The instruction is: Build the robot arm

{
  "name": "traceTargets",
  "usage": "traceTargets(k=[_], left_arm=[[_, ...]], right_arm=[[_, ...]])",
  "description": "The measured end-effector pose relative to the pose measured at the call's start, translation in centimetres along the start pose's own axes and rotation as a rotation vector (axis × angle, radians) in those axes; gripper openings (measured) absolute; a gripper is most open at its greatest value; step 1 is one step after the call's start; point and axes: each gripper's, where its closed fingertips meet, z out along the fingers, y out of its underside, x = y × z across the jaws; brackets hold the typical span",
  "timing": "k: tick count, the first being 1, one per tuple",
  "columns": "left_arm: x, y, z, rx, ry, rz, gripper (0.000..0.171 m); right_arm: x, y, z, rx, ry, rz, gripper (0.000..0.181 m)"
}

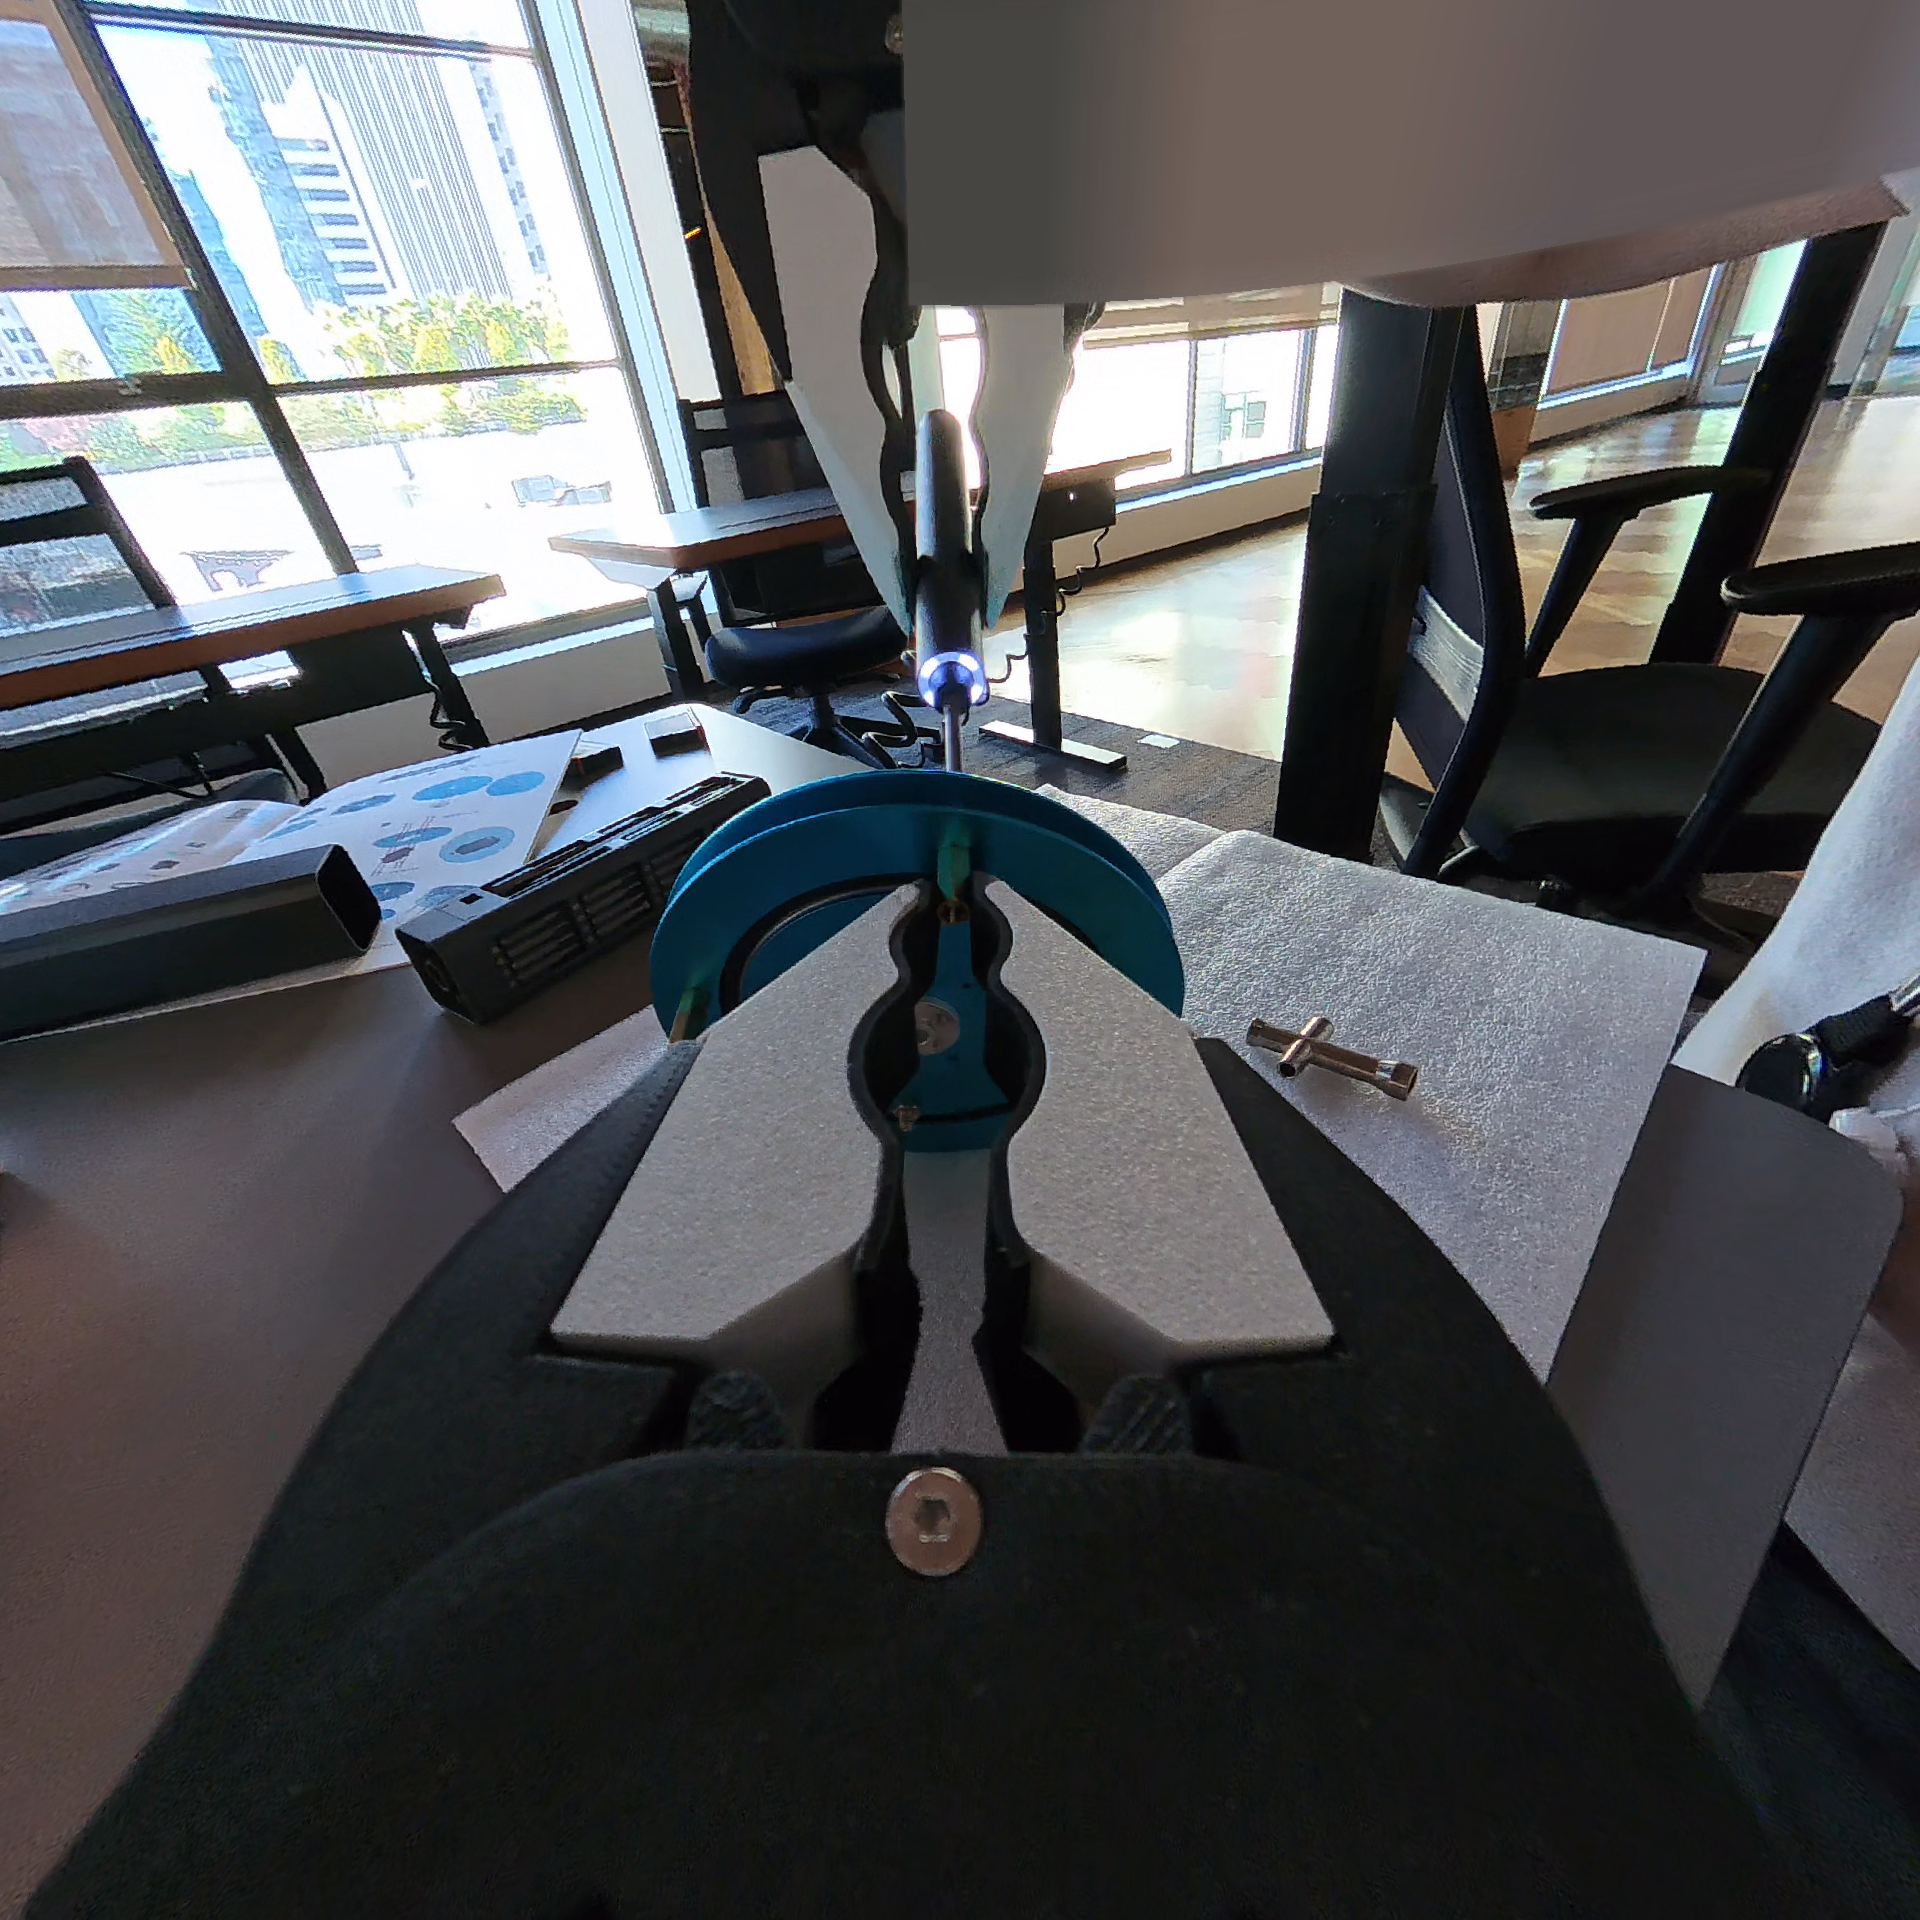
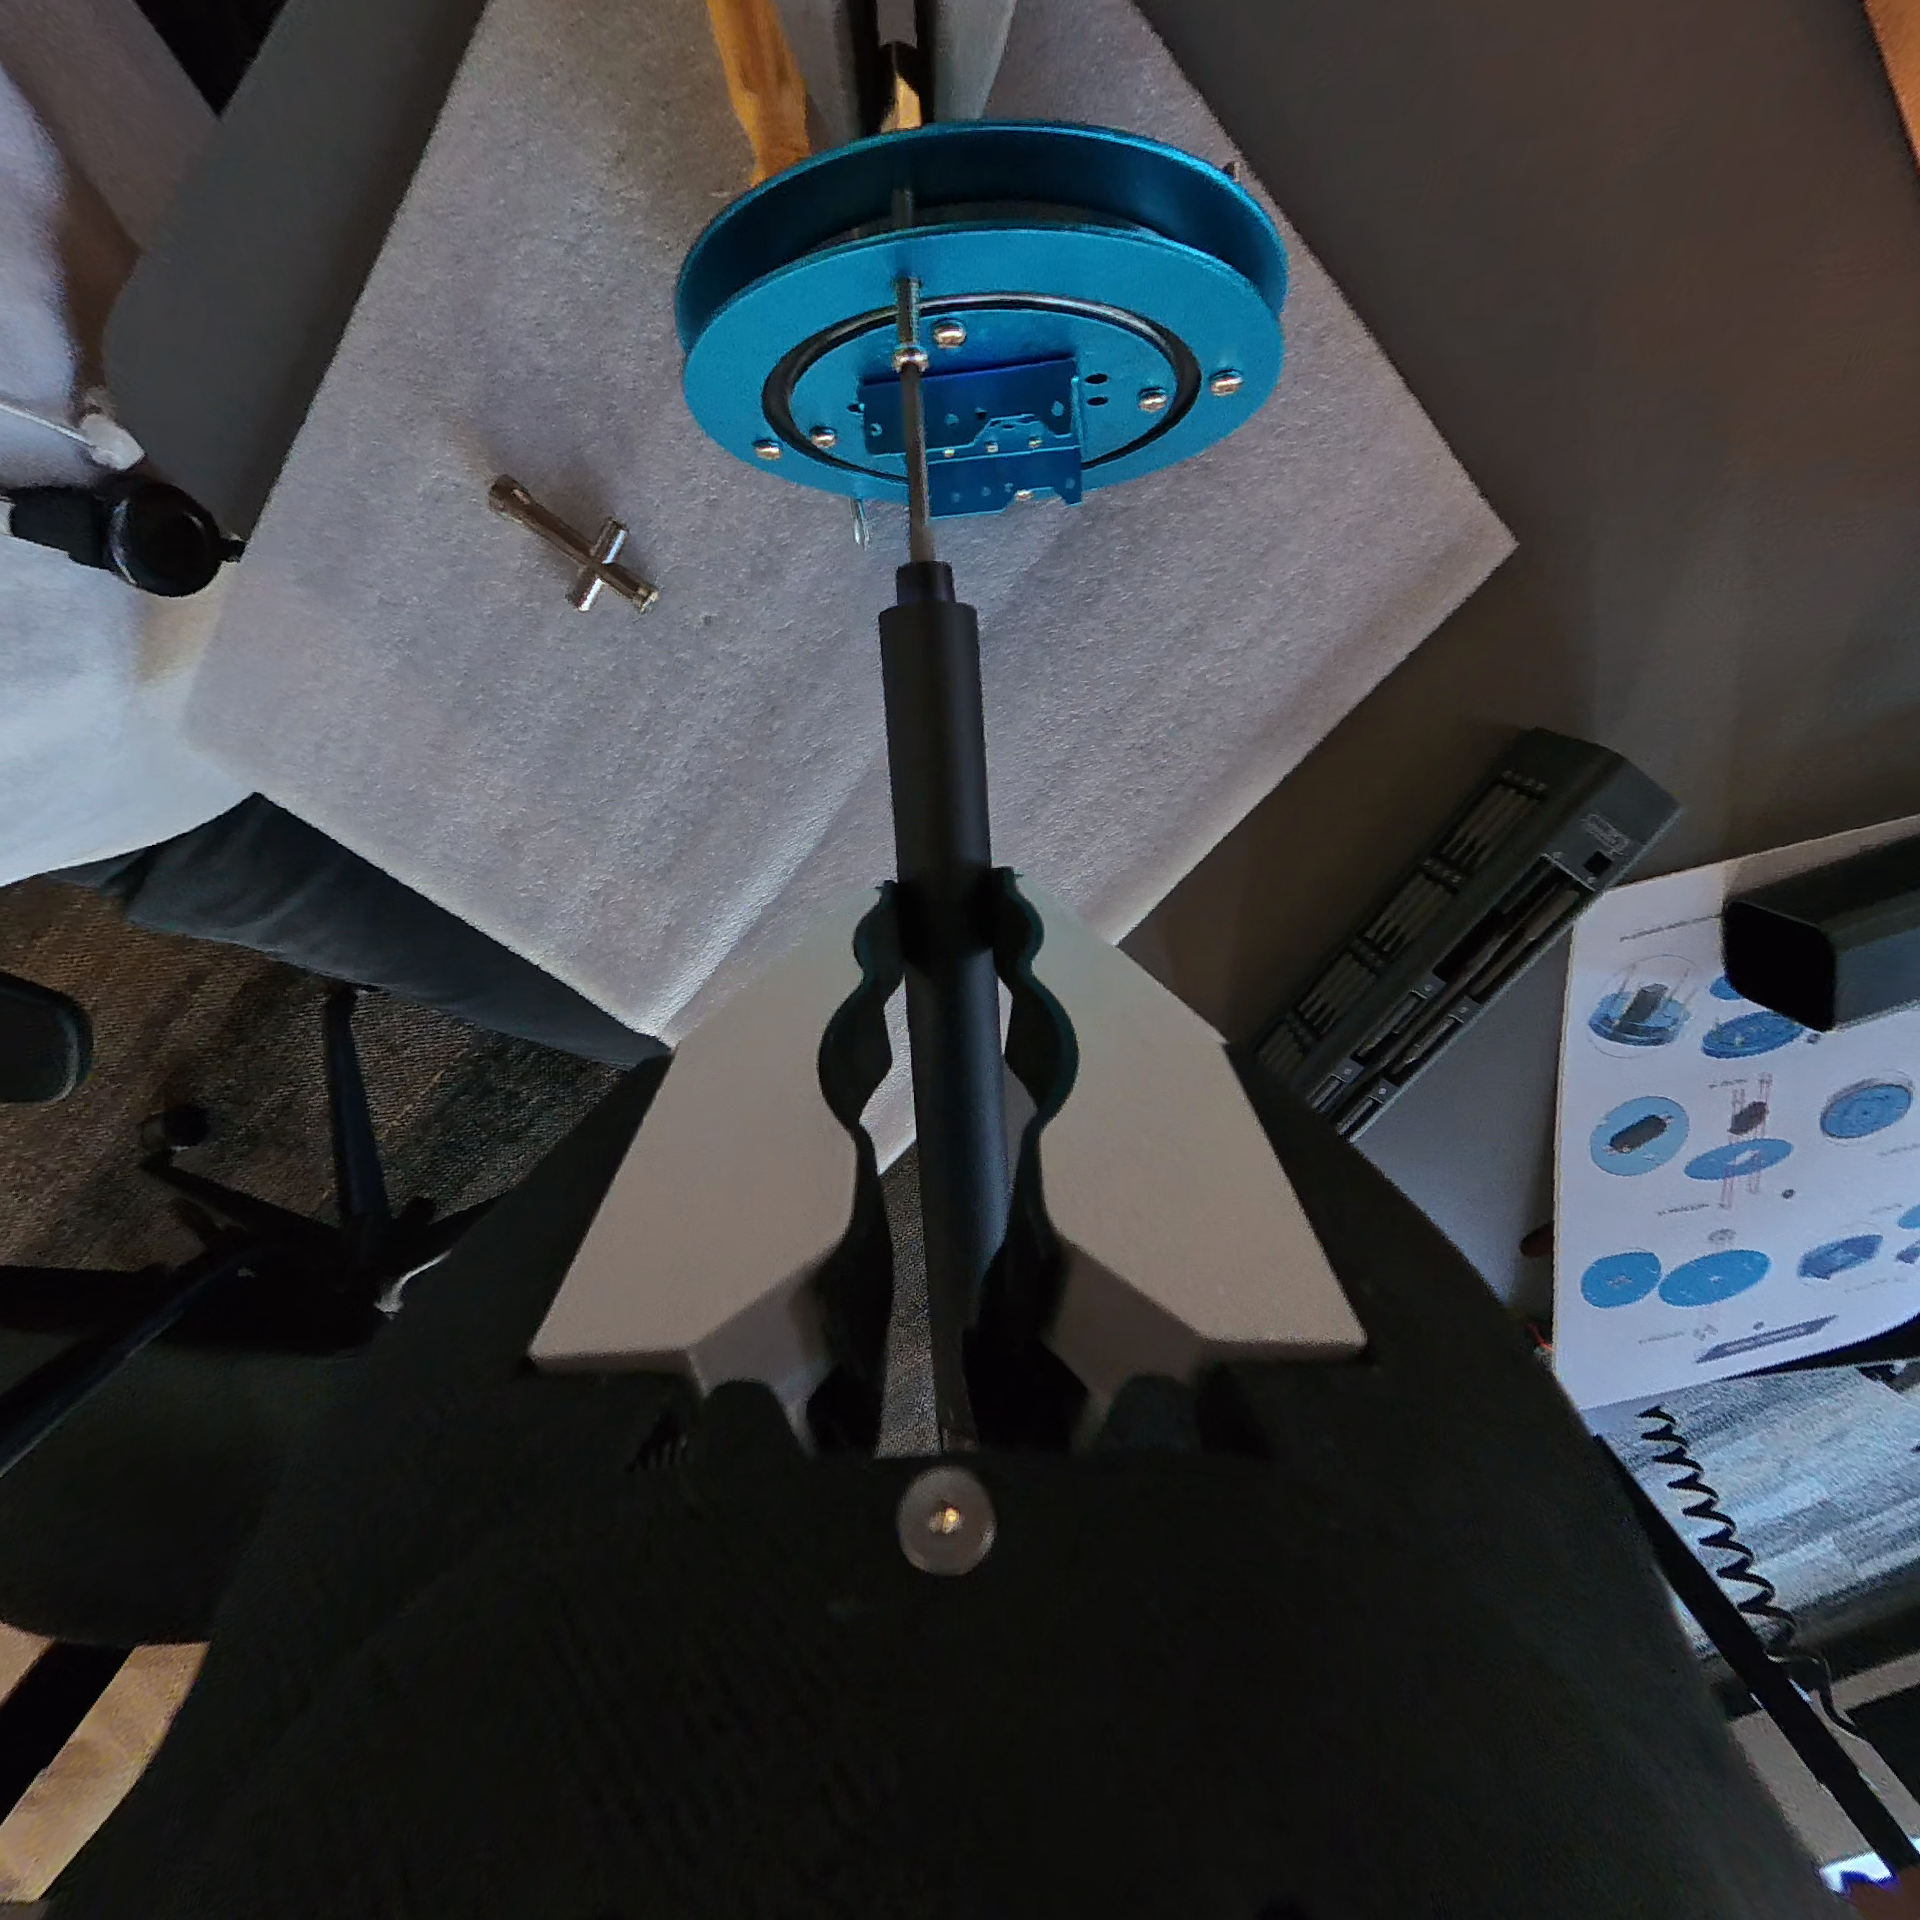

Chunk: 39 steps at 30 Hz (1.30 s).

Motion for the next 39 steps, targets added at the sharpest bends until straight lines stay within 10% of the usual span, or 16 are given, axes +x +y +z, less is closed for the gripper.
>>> traceTargets(k=[21,39], left_arm=[[0.2,0.0,0.4,-0.021,0.021,-0.024,0.004],[-0.1,0.1,0.1,-0.023,0.021,-0.024,0.004]], right_arm=[[-1.4,0.2,0.8,0.215,-0.339,0.151,0.015],[-0.3,-0.2,0.8,0.242,-0.052,0.017,0.015]])
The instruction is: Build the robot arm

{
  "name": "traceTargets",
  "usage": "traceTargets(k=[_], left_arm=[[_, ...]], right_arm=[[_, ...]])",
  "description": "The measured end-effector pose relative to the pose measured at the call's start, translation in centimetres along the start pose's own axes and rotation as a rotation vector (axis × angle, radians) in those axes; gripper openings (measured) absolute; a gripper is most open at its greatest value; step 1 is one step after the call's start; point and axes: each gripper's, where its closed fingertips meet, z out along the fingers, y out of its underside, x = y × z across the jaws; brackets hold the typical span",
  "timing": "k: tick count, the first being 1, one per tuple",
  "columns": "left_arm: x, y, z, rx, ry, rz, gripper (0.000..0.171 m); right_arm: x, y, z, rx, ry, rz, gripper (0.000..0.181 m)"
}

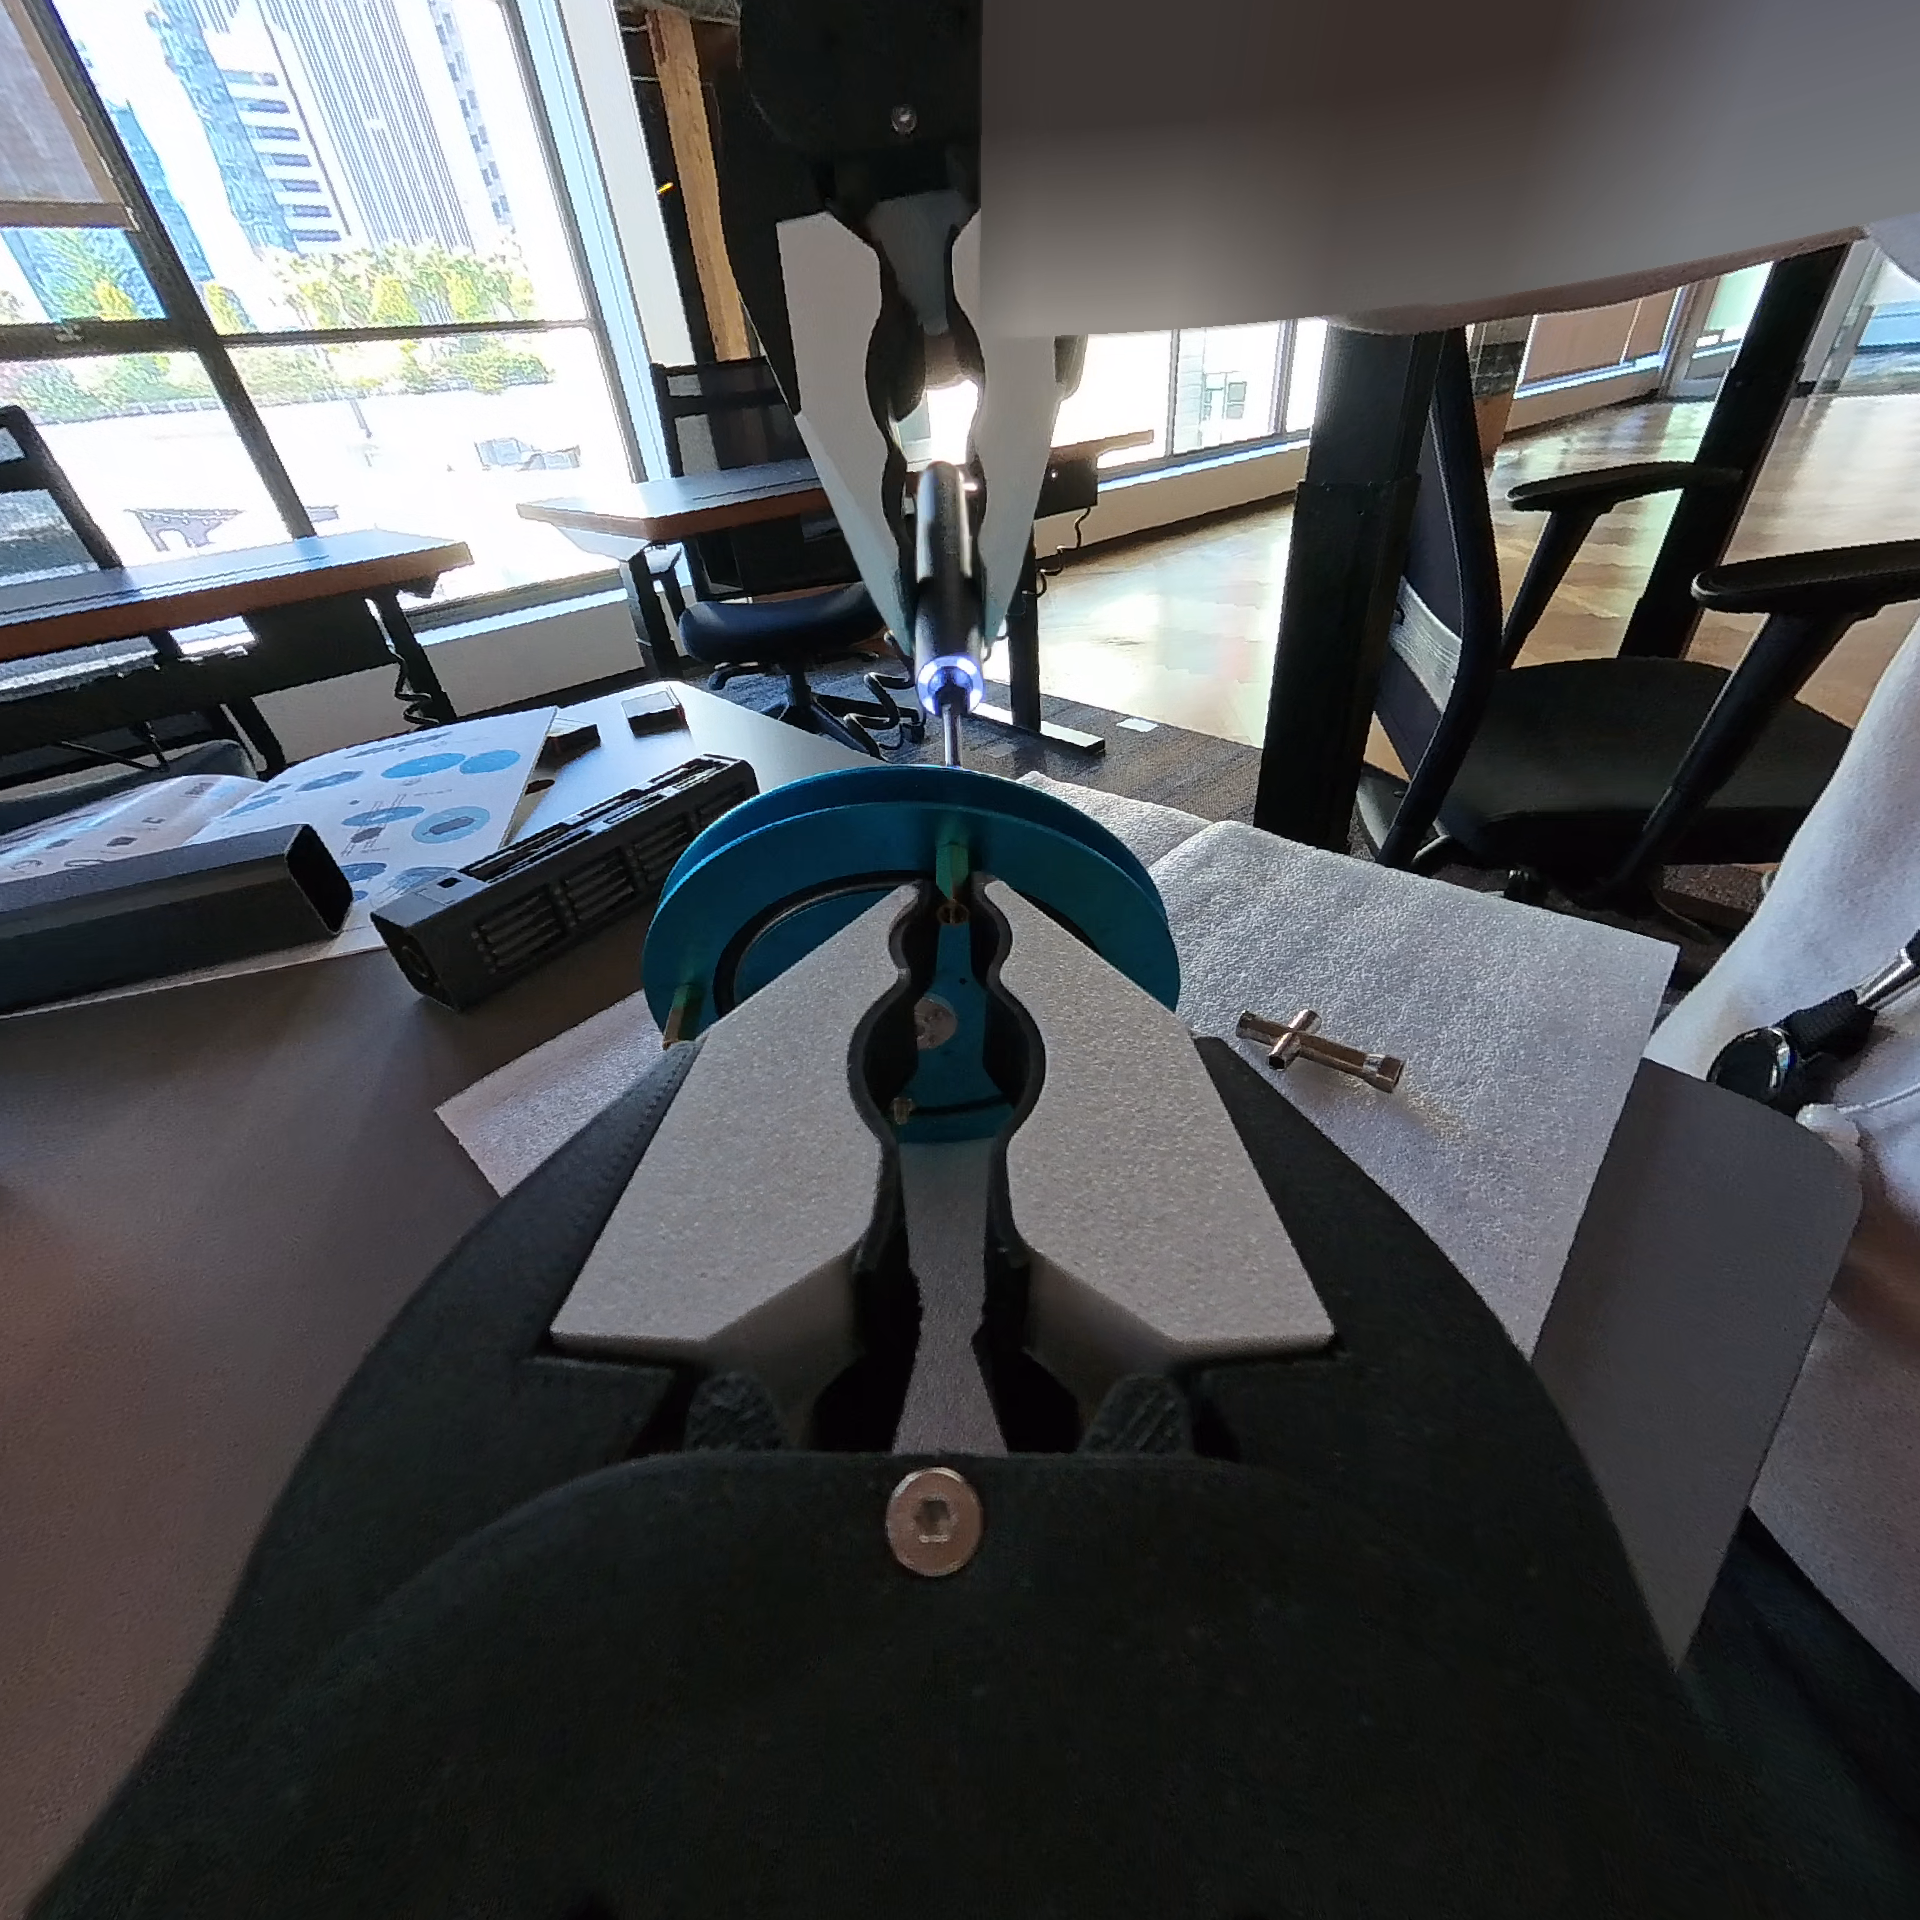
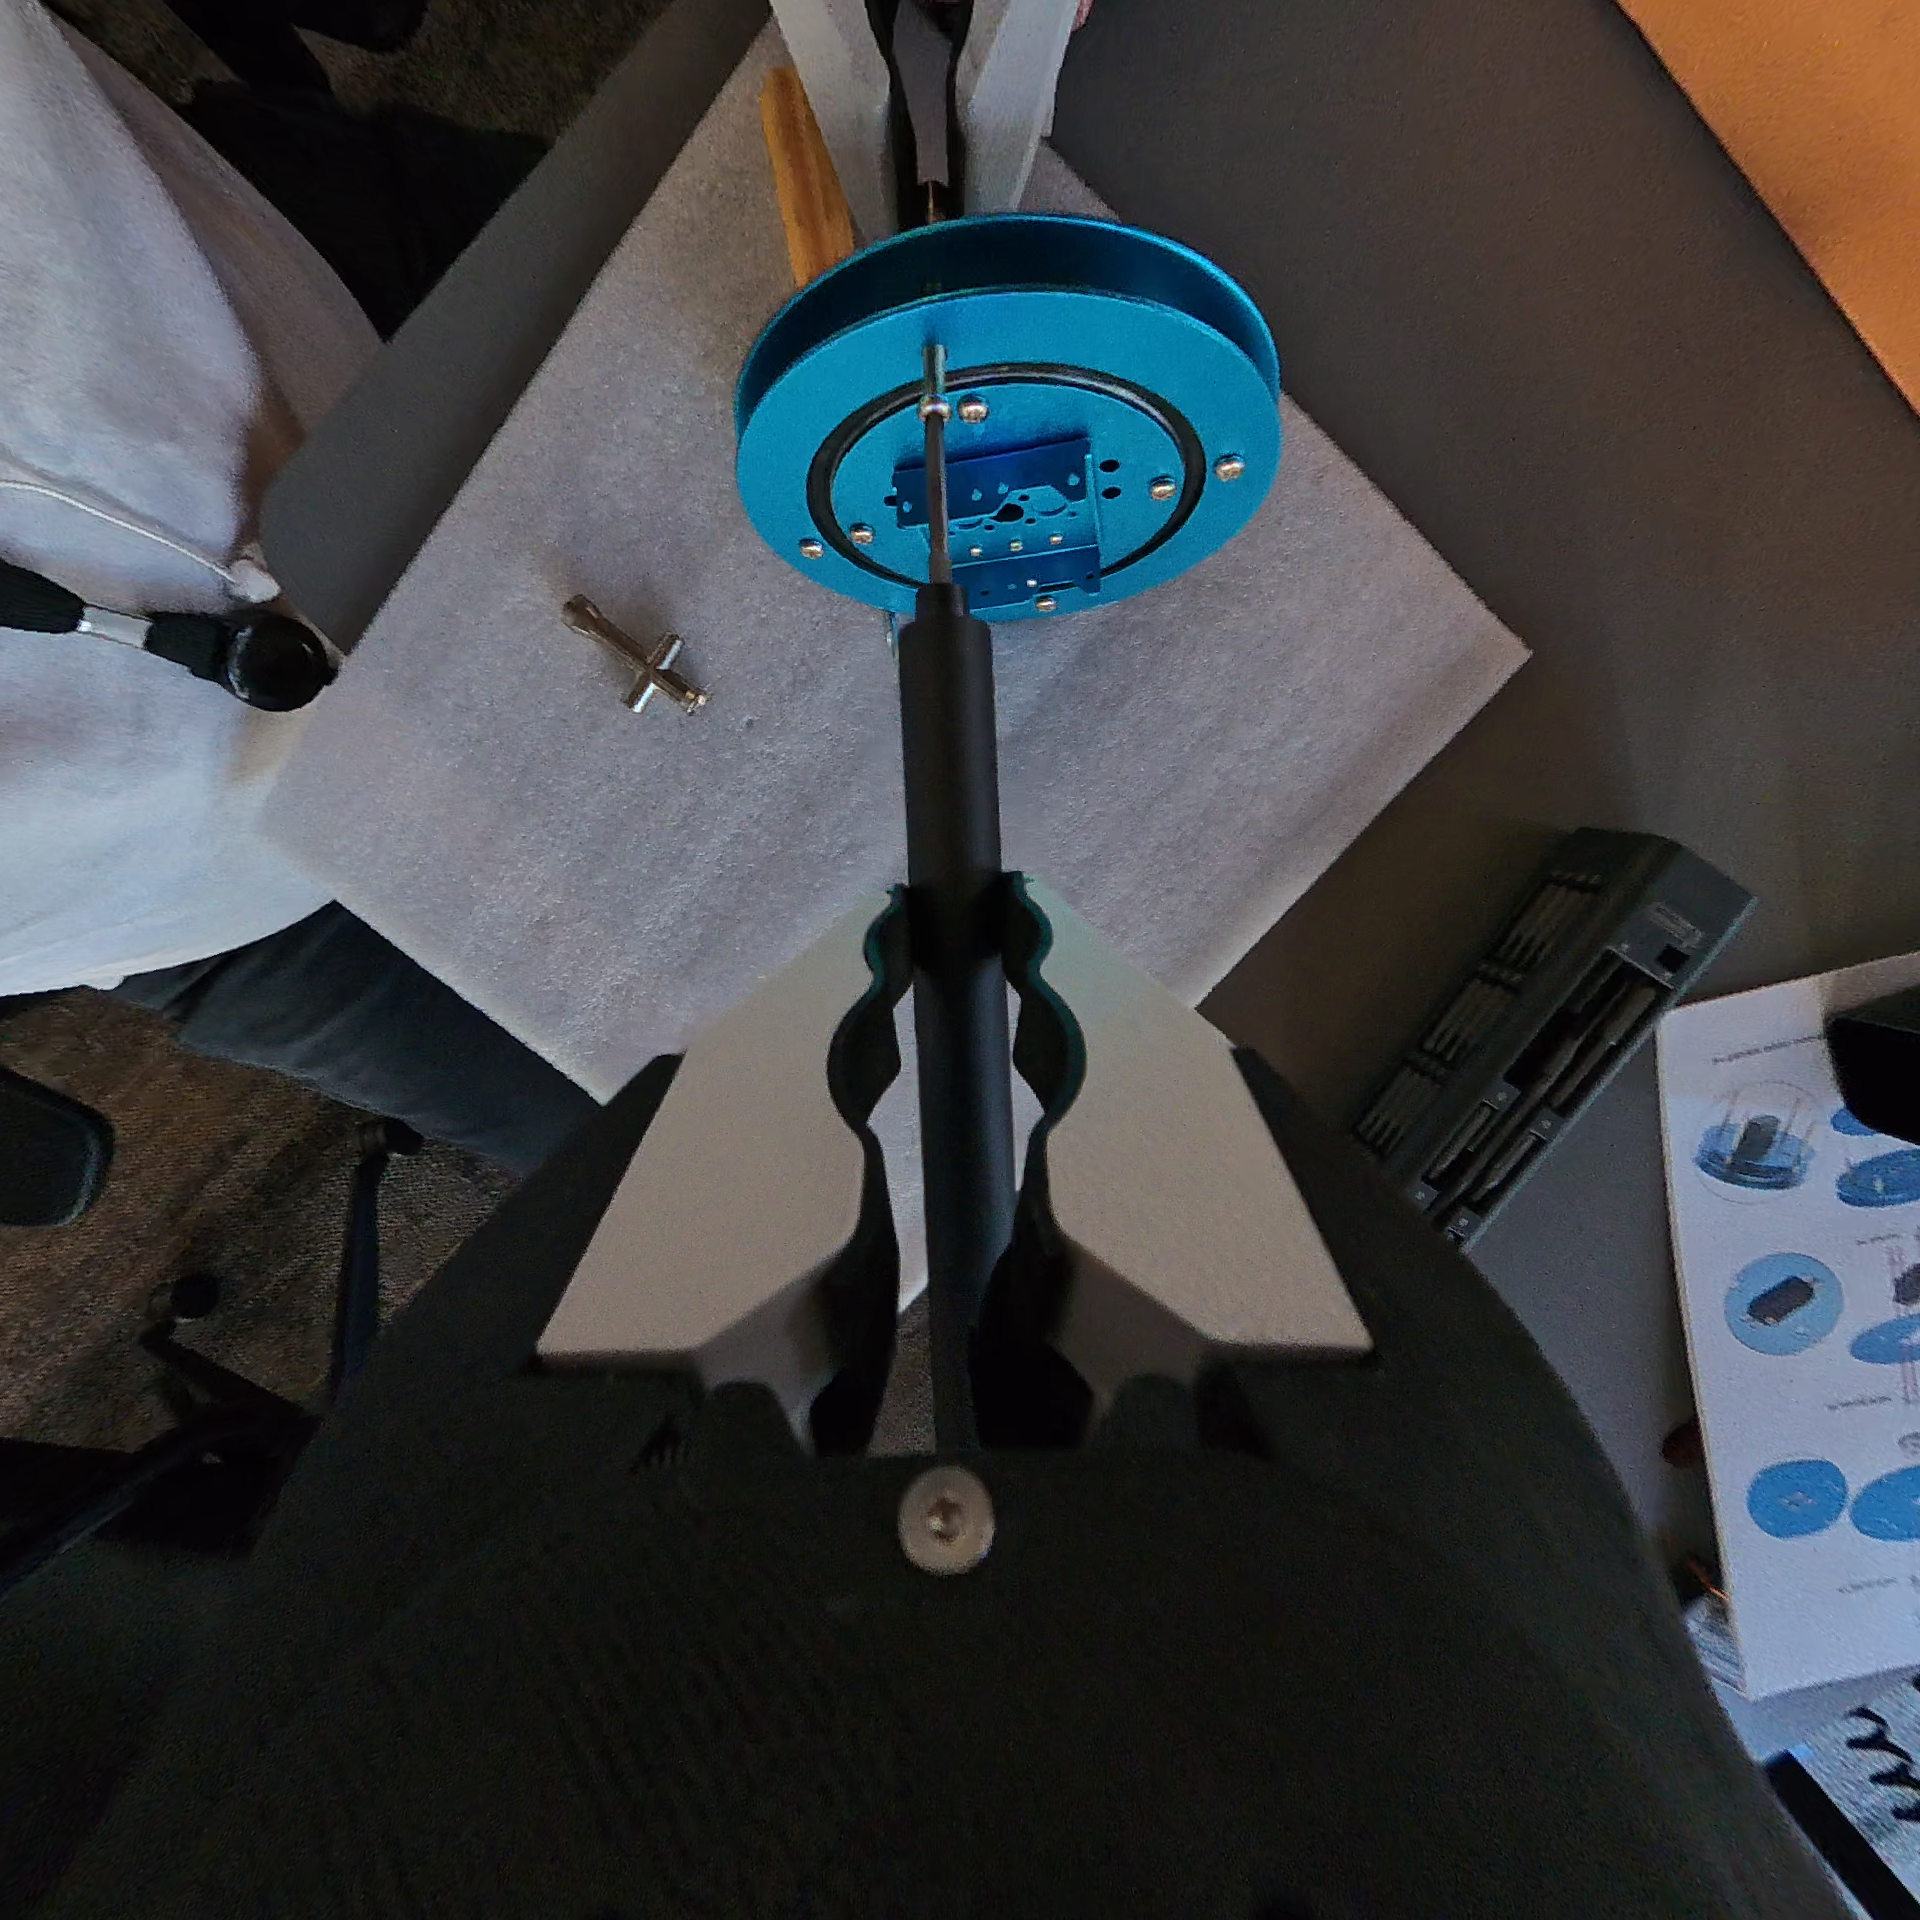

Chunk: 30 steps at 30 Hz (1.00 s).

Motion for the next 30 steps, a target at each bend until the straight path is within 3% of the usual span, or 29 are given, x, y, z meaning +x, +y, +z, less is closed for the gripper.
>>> traceTargets(k=[9,30], left_arm=[[-0.11,-0.02,0.14,-0.006,-0.024,0.028,0.004],[-0.03,0.29,0.13,-0.068,-0.052,0.150,0.004]], right_arm=[[0.20,0.08,-0.20,-0.070,0.077,-0.059,0.016],[-0.24,-0.09,-0.41,-0.049,0.111,-0.018,0.015]])
